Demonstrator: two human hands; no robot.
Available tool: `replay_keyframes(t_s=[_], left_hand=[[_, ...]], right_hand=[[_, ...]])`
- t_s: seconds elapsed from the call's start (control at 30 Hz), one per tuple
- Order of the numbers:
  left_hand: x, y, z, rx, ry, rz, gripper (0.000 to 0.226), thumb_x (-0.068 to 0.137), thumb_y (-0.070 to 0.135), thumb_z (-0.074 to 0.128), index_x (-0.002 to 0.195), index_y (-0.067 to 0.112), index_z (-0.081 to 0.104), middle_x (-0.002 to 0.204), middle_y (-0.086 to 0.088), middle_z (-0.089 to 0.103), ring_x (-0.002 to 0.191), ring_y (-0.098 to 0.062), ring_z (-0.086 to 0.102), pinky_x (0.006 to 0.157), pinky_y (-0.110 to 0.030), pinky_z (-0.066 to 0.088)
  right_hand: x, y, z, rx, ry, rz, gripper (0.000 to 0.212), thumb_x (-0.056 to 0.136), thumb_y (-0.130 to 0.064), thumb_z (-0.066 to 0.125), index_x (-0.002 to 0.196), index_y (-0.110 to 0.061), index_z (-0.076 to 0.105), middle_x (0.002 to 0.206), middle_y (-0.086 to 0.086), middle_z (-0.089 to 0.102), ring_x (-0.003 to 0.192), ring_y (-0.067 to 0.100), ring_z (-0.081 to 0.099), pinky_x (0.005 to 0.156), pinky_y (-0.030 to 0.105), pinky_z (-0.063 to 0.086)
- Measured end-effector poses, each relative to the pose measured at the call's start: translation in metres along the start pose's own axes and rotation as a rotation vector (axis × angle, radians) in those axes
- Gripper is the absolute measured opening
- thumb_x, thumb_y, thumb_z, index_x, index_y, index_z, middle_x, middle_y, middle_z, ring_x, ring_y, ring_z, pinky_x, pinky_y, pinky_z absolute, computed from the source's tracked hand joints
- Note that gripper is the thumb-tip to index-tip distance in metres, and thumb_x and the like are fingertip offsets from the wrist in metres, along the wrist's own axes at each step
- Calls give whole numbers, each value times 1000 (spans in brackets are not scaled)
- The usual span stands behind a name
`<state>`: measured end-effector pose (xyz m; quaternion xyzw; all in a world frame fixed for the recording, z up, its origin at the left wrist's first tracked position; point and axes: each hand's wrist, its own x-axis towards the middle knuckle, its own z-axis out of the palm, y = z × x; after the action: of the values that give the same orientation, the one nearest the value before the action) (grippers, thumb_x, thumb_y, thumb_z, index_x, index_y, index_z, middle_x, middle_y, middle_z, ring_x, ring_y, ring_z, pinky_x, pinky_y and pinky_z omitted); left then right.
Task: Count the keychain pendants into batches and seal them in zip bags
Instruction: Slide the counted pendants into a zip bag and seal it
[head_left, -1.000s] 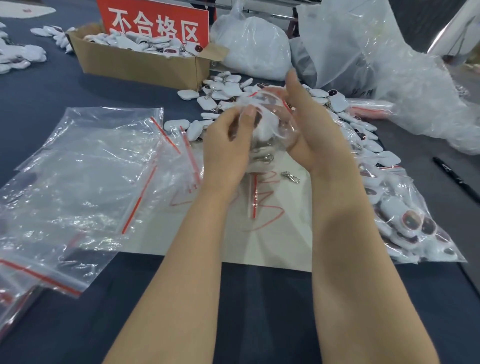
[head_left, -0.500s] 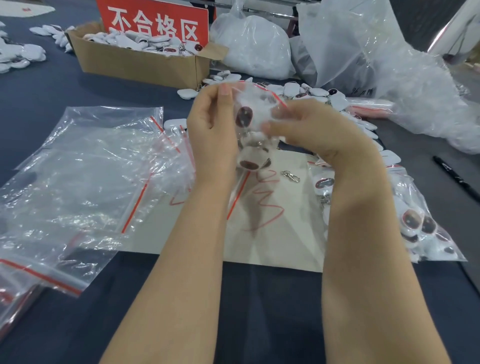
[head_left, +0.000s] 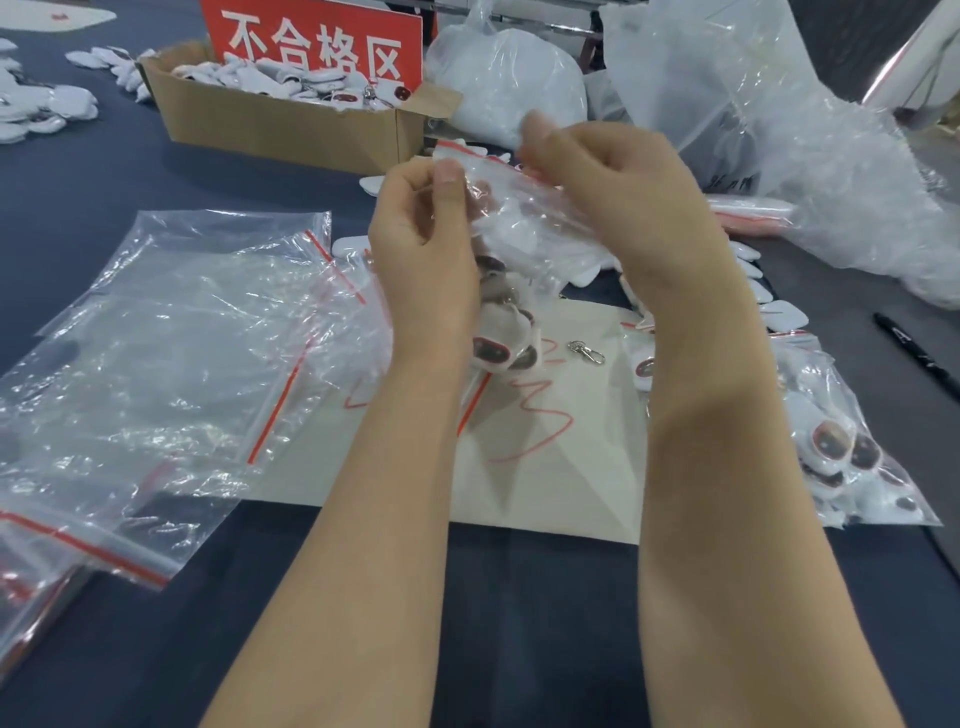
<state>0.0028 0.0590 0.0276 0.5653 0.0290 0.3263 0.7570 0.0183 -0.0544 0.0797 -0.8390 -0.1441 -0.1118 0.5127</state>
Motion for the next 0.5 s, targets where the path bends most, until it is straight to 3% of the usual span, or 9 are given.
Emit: replay_keyframes(t_s=[0.1,0.2,0.4,0.5], left_hand=[[-1,0,1,-12,-4,-30,13,98,15,50,86,17,55,80,-1,62,74,-10,61,69,-30,50],[0,-1,1,-6,7,-48,10,96,15,52,88,18,56,89,-4,63,88,-22,62,85,-44,50],[0,-1,2,7,2,-67,15,96,13,51,83,20,55,82,0,60,78,-15,57,76,-34,47],[0,-2,3,8,10,-85,17,97,14,51,81,19,53,80,1,58,65,-5,57,70,-27,47]], right_hand=[[-1,-7,9,-177,-90,-57,22,84,-39,70,88,-17,71,80,0,70,71,4,59,72,22,49],[0,-8,16,-213,-37,-75,9,85,-28,68,81,-19,67,70,-6,64,70,7,57,68,19,44],[0,-6,16,-264,-7,-75,7,85,-26,67,80,-22,67,74,-4,67,80,15,64,78,27,50],[1,-5,16,-327,25,-62,14,84,-34,68,86,-21,69,77,-6,62,73,7,57,68,18,44]])
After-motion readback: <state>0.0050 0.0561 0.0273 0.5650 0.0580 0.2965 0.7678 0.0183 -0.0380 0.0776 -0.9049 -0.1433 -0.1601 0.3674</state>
